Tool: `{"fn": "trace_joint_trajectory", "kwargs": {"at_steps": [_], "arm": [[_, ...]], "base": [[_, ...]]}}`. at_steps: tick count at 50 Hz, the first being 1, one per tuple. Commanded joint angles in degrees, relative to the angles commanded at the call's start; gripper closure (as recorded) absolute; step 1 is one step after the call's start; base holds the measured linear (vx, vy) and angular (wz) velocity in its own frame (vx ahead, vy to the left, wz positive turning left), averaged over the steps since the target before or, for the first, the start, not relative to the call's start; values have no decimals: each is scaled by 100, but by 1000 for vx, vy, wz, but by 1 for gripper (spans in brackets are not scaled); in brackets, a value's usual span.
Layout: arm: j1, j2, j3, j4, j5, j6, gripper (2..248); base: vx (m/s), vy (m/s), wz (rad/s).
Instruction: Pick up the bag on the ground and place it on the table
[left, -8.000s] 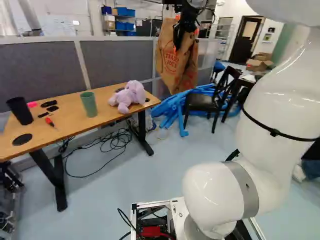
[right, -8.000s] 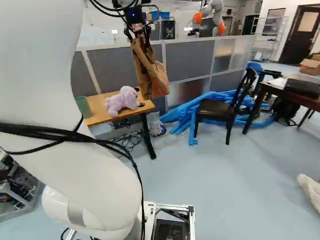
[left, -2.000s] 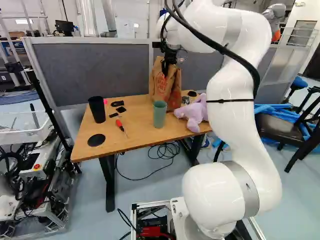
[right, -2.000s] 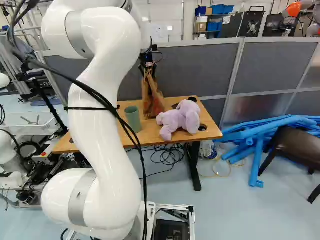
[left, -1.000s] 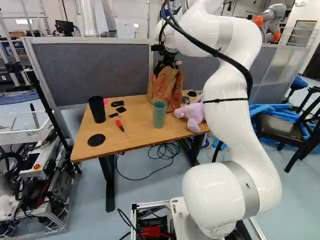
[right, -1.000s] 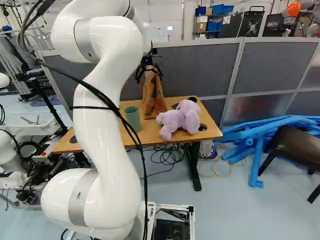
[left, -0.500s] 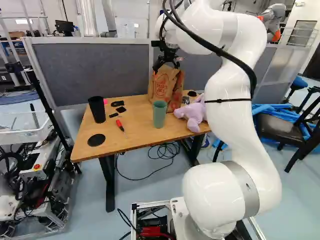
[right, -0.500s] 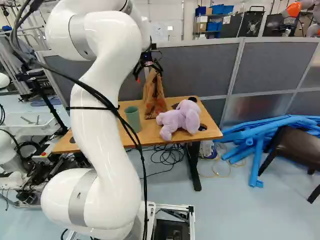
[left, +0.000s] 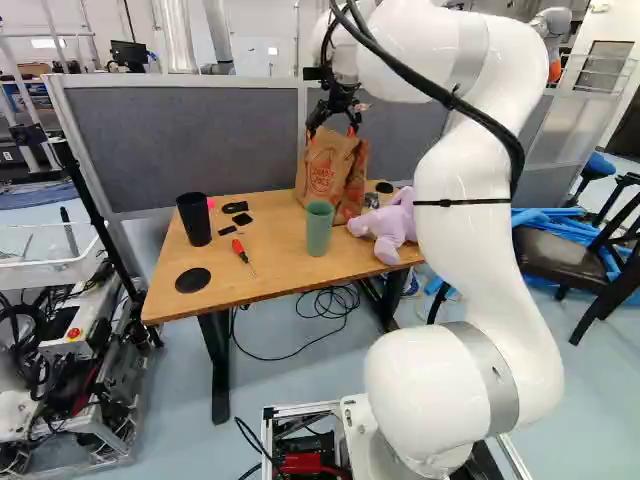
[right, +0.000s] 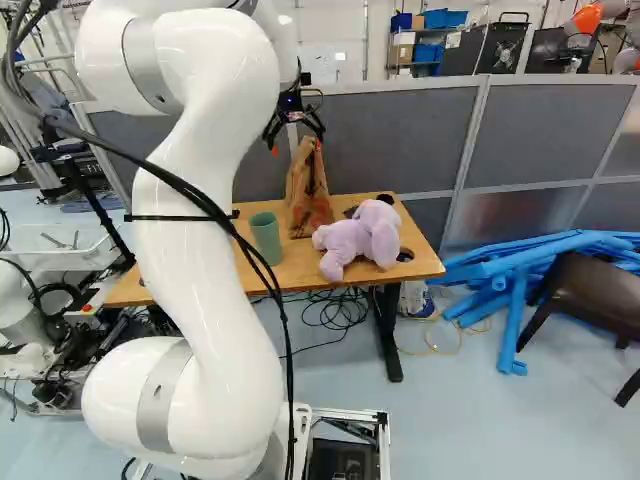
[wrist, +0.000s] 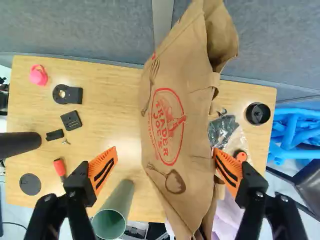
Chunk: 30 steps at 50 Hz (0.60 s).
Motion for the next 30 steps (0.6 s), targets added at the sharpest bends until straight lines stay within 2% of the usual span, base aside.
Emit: {"fn": "trace_joint_trajectory", "kwargs": {"at_steps": [30], "arm": [[0, 280, -110, 0, 0, 0, 3]], "base": [[0, 0, 0]]}}
